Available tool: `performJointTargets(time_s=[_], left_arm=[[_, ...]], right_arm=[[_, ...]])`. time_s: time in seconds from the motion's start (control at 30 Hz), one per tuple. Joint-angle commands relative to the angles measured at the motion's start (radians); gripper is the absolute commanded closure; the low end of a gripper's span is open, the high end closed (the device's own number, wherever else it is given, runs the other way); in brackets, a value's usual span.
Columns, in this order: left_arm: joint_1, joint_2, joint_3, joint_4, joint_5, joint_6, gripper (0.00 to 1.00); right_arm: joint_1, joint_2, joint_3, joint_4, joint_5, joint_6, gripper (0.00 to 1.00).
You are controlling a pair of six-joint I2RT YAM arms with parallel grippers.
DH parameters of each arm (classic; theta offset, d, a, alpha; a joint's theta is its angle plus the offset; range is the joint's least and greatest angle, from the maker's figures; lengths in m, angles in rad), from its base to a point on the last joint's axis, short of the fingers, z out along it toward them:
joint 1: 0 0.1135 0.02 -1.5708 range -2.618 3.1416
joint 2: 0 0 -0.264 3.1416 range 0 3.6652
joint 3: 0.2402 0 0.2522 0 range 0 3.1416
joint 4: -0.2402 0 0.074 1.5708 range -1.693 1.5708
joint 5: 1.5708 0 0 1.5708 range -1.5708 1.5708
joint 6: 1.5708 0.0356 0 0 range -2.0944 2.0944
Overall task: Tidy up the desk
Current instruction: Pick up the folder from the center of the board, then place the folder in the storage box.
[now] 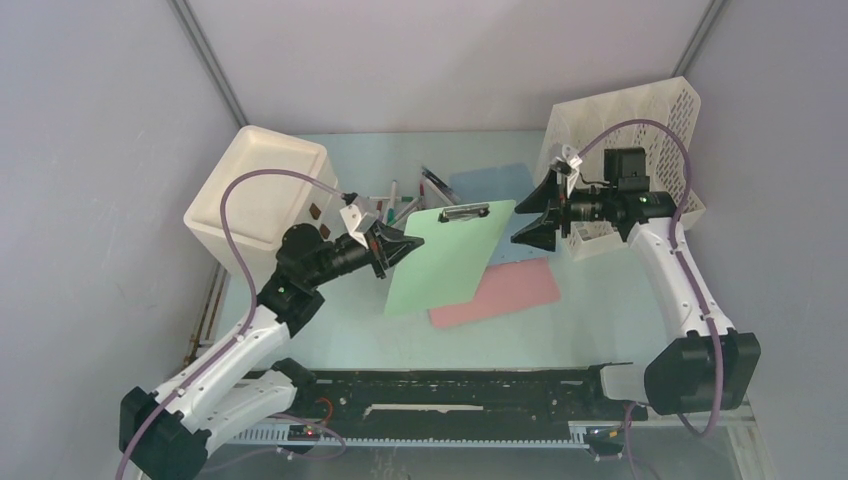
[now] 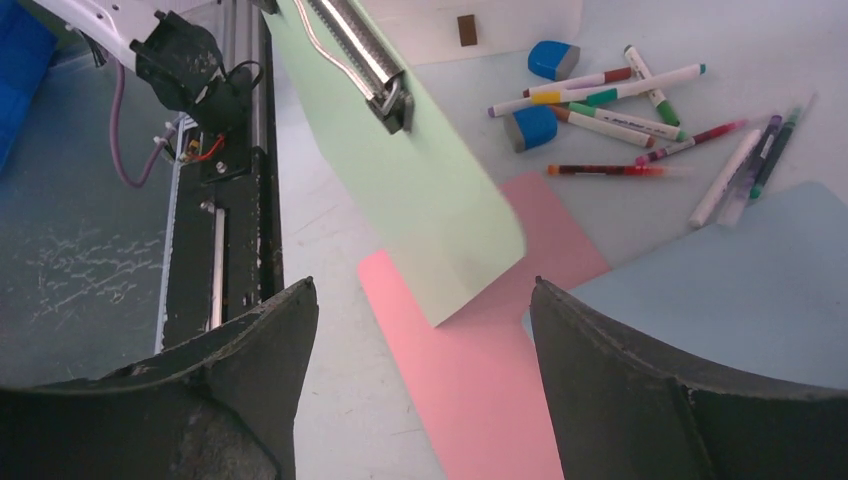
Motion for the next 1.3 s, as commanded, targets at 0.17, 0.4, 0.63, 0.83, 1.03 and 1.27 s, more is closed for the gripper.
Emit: performJointTargets(time_s=[0.17,0.4,0.63,0.83,1.03,1.27], left_arm=[[0.005,0.032,0.052,0.161,0.072,-0.022,1.00],[0.006,0.050,0.035,0.261,0.106,-0.098,1.00],[0.005,0.066,0.032,0.322,0.141,-0.159,1.00],[0.005,0.077,0.031,0.331,0.134,-0.166,1.00],[0.013,0.068,0.029,0.337,0.131,-0.177,1.00],[0.027,0.055,0.007,0.371,0.126,-0.205,1.00]], right_arm=[[-0.054,0.009,0.001,0.044,-0.148,0.051,0.15],[-0.010,0.053,0.001,0.056,-0.107,0.061,0.14],[0.059,0.081,0.002,0.005,-0.130,-0.030,0.15],[0.123,0.093,0.002,-0.087,-0.147,-0.154,0.16],[0.193,0.112,0.003,-0.098,-0.064,-0.191,0.20],[0.195,0.102,0.003,-0.108,-0.044,-0.215,0.74]])
